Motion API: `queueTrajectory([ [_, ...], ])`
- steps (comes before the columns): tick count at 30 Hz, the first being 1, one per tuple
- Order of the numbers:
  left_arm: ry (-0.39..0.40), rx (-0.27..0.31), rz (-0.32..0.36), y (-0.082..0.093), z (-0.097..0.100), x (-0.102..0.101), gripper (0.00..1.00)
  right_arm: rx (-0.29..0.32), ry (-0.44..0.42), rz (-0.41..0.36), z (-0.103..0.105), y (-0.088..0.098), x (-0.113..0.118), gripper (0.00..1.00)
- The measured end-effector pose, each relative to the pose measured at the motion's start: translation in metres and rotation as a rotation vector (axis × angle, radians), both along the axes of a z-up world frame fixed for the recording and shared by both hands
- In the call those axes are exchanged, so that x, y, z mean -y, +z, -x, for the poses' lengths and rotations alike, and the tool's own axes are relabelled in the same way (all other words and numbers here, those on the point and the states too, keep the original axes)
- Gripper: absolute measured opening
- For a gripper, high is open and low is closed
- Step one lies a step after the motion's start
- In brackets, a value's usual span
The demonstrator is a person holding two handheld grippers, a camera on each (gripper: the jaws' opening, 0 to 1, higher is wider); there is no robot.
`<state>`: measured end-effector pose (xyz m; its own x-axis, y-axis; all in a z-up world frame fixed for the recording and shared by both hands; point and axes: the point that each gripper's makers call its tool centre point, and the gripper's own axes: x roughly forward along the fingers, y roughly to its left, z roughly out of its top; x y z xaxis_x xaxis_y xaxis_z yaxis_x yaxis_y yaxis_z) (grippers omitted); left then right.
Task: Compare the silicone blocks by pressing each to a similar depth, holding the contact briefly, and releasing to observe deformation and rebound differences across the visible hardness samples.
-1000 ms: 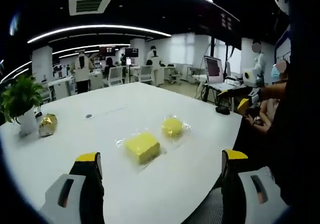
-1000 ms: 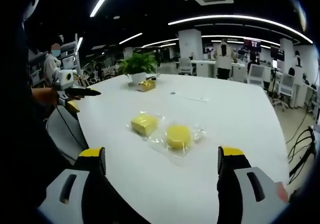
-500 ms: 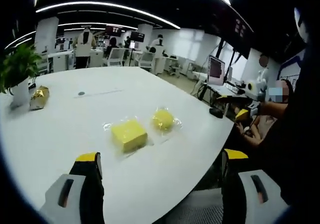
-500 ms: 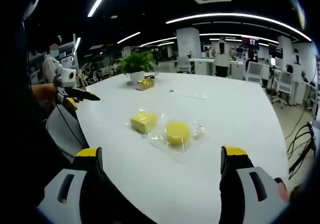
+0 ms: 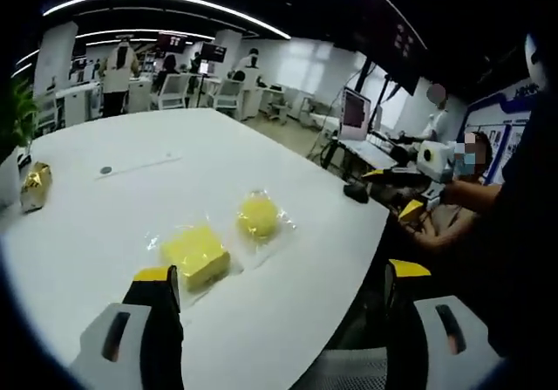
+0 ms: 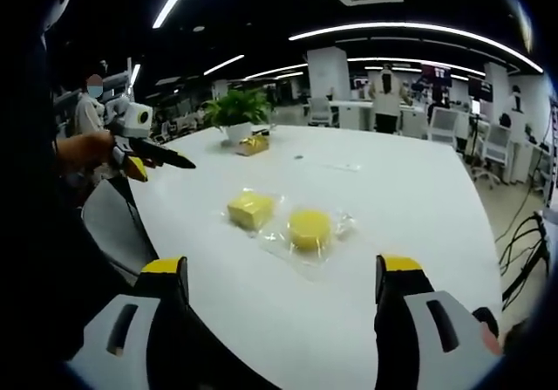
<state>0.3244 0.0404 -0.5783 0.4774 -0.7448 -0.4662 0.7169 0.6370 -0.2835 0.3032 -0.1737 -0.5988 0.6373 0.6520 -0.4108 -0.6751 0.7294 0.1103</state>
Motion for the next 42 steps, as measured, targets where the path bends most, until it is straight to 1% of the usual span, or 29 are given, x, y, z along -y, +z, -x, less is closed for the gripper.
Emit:
queueTrajectory([
  [2,-0.015,0.010,0.020,0.006,-0.008,0.007,0.97,-0.003,-0.006,0.000,0.000,0.000,0.002,0.83],
  [4,-0.041,0.008,0.042,0.011,-0.011,0.014,0.93,-0.004,-0.011,0.006,0.001,-0.001,0.004,0.83],
  [5,-0.035,0.002,0.048,0.012,-0.016,0.014,0.91,-0.006,-0.015,0.005,0.001,-0.001,0.005,0.83],
  [7,-0.017,-0.020,0.086,0.015,-0.029,0.020,0.90,-0.007,-0.024,-0.001,0.001,-0.002,0.006,0.82],
  [8,-0.002,-0.048,0.127,0.019,-0.037,0.025,0.90,-0.007,-0.027,-0.001,0.001,-0.002,0.006,0.82],
  [9,0.000,-0.065,0.148,0.020,-0.041,0.027,0.89,-0.009,-0.028,0.000,0.001,-0.002,0.006,0.82],
  [10,0.019,-0.110,0.183,0.021,-0.047,0.030,0.84,-0.012,-0.029,0.003,0.002,-0.003,0.007,0.82],
  [11,0.029,-0.138,0.228,0.024,-0.050,0.033,0.80,-0.012,-0.030,0.004,0.003,-0.003,0.007,0.81],
  [12,0.035,-0.182,0.293,0.027,-0.055,0.038,0.76,-0.008,-0.030,0.005,0.004,-0.003,0.008,0.80],
  [13,0.053,-0.229,0.328,0.027,-0.059,0.040,0.74,0.003,-0.029,0.003,0.005,-0.001,0.009,0.78],
  [14,0.068,-0.260,0.350,0.027,-0.063,0.041,0.75,0.006,-0.035,-0.001,0.005,0.000,0.011,0.78],
  [15,0.067,-0.277,0.363,0.024,-0.068,0.043,0.76,0.004,-0.043,-0.005,0.005,0.000,0.012,0.78],
  [17,0.081,-0.305,0.337,0.014,-0.079,0.043,0.75,-0.006,-0.057,-0.003,0.006,-0.002,0.016,0.79],
  [18,0.087,-0.312,0.329,0.011,-0.084,0.044,0.73,-0.008,-0.062,-0.001,0.006,-0.003,0.018,0.79],
  [19,0.096,-0.332,0.331,0.006,-0.091,0.046,0.73,-0.011,-0.068,0.002,0.007,-0.004,0.020,0.79],
  [23,0.148,-0.420,0.389,-0.003,-0.109,0.053,0.70,-0.020,-0.089,-0.005,0.010,-0.004,0.026,0.78],
  [24,0.179,-0.450,0.404,-0.008,-0.116,0.055,0.70,-0.021,-0.094,-0.012,0.010,-0.003,0.027,0.78],
  [25,0.184,-0.465,0.404,-0.014,-0.122,0.058,0.69,-0.019,-0.102,-0.015,0.010,-0.002,0.029,0.78],
  [26,0.196,-0.473,0.399,-0.018,-0.127,0.059,0.69,-0.016,-0.107,-0.015,0.010,-0.002,0.030,0.78],
  [27,0.241,-0.474,0.404,-0.022,-0.138,0.061,0.70,-0.016,-0.111,-0.012,0.011,-0.002,0.031,0.78],
  [28,0.255,-0.463,0.400,-0.025,-0.144,0.063,0.71,-0.018,-0.113,-0.008,0.011,-0.003,0.032,0.78],
  [29,0.271,-0.474,0.395,-0.030,-0.147,0.066,0.72,-0.019,-0.116,-0.006,0.012,-0.003,0.034,0.77],
  [31,0.279,-0.550,0.394,-0.042,-0.149,0.076,0.72,-0.019,-0.122,-0.002,0.014,-0.004,0.037,0.78],
  [32,0.308,-0.597,0.404,-0.049,-0.151,0.080,0.70,-0.021,-0.128,-0.001,0.015,-0.004,0.040,0.78],
  [33,0.314,-0.607,0.413,-0.052,-0.153,0.083,0.69,-0.022,-0.132,-0.001,0.015,-0.004,0.041,0.78],
  [34,0.333,-0.636,0.421,-0.057,-0.155,0.086,0.70,-0.021,-0.142,-0.001,0.016,-0.004,0.044,0.78],
  [36,0.344,-0.657,0.410,-0.067,-0.158,0.088,0.69,-0.021,-0.154,-0.003,0.017,-0.004,0.048,0.78],
  [38,0.378,-0.705,0.371,-0.083,-0.161,0.086,0.68,-0.025,-0.166,0.001,0.018,-0.004,0.052,0.78],
  [42,0.396,-0.708,0.362,-0.091,-0.165,0.089,0.67,-0.026,-0.183,-0.002,0.022,-0.005,0.059,0.77],
])
